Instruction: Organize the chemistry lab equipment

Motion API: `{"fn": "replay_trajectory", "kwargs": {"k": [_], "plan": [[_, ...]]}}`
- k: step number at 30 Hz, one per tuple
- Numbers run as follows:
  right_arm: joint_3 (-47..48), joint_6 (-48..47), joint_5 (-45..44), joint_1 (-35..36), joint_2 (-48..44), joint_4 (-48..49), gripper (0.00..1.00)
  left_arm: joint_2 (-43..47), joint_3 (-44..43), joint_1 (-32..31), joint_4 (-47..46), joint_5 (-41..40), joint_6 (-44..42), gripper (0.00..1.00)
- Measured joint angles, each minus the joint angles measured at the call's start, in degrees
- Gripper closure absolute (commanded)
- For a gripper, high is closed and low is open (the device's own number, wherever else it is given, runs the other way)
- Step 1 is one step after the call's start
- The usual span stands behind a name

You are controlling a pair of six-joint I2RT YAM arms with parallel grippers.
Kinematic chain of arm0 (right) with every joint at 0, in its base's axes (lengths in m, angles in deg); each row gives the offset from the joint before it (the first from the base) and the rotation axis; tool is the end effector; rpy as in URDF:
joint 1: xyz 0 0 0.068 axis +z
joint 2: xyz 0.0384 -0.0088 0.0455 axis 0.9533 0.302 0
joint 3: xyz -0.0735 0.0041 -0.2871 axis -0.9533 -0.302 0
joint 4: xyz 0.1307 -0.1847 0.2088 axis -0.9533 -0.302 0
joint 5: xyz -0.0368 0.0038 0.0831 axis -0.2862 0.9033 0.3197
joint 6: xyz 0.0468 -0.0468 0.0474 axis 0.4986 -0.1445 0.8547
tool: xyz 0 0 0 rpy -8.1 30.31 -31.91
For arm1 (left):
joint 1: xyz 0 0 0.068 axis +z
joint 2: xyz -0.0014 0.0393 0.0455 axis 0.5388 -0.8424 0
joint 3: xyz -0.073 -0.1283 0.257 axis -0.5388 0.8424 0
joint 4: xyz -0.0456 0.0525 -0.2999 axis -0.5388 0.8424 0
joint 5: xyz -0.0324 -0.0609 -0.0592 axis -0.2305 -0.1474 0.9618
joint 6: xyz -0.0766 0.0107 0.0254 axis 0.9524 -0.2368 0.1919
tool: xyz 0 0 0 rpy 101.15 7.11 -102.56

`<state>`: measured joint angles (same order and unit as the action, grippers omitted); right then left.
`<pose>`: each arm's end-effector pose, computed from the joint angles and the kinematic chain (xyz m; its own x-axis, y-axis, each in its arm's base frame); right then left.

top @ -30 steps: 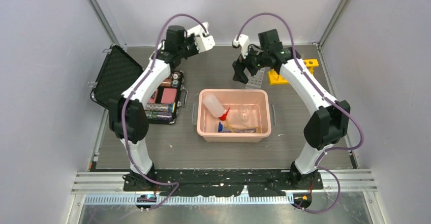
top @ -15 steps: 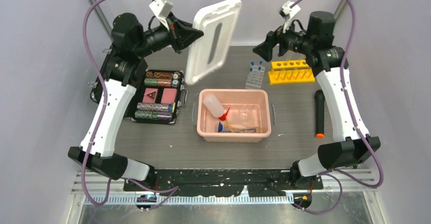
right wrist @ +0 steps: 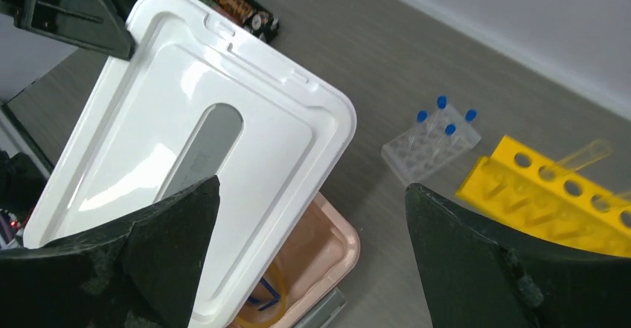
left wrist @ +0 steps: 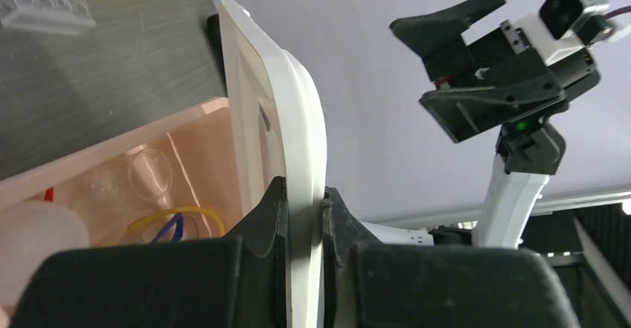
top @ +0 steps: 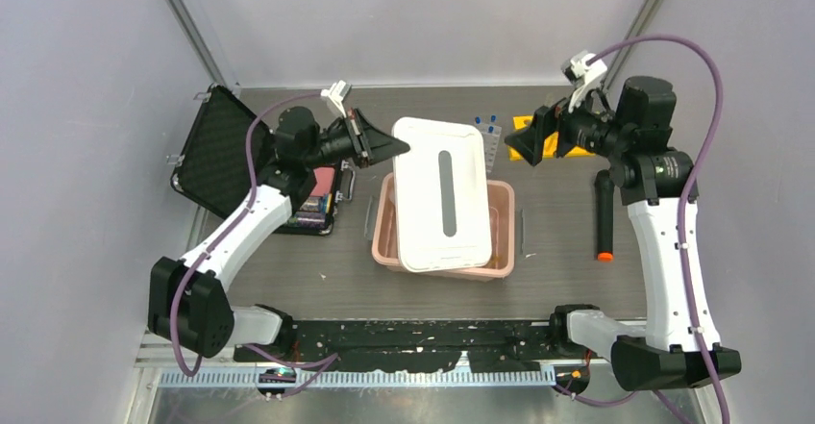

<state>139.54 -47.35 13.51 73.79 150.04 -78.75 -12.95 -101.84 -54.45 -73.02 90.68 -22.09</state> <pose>0.2707 0.0510 0.5017 -0.2077 -0.1252 -0.9702 -0.6584 0.7513 0.0440 0.3281 -0.1855 0.3725 -0.8411 -0.3429 -0.4182 0.3758 0.1856 -0.9079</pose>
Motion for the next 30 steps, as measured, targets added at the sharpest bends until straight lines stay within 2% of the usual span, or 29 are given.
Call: {"fn": "replay_trajectory", "kwargs": {"k": [4,9,15,17,18,22,27,30], "plan": [[-6.2,-1.7,0.0,0.0,-1.6,-3.5,0.0,-0.4,6.0,0.5,-5.6,0.0,5.7,0.99],[-10.7,-3.7,0.1,0.0,-0.9,-6.7,0.01,-5.2,8.8,2.1,-13.3,2.3,10.4,0.88],[-11.1,-6.2,1.1,0.0,2.6,-8.5,0.08,-7.9,11.3,4.8,-16.2,3.9,12.7,0.94],[-11.1,-6.7,1.6,0.0,4.2,-9.0,0.09,-7.9,12.4,5.9,-16.6,4.3,12.9,0.93],[-11.2,-6.8,1.9,0.0,4.9,-9.2,0.1,-7.9,13.0,6.3,-16.7,4.3,13.0,0.91],[-11.9,-7.4,2.9,0.1,6.9,-10.0,0.11,-7.9,15.8,7.8,-17.1,4.5,13.6,0.69],[-13.2,-8.1,3.2,1.3,7.8,-11.3,0.11,-7.8,16.8,7.9,-17.0,4.8,11.9,0.58],[-13.9,-9.0,3.2,2.4,8.1,-12.1,0.11,-6.3,16.8,7.6,-14.2,5.6,7.9,0.51]]}}
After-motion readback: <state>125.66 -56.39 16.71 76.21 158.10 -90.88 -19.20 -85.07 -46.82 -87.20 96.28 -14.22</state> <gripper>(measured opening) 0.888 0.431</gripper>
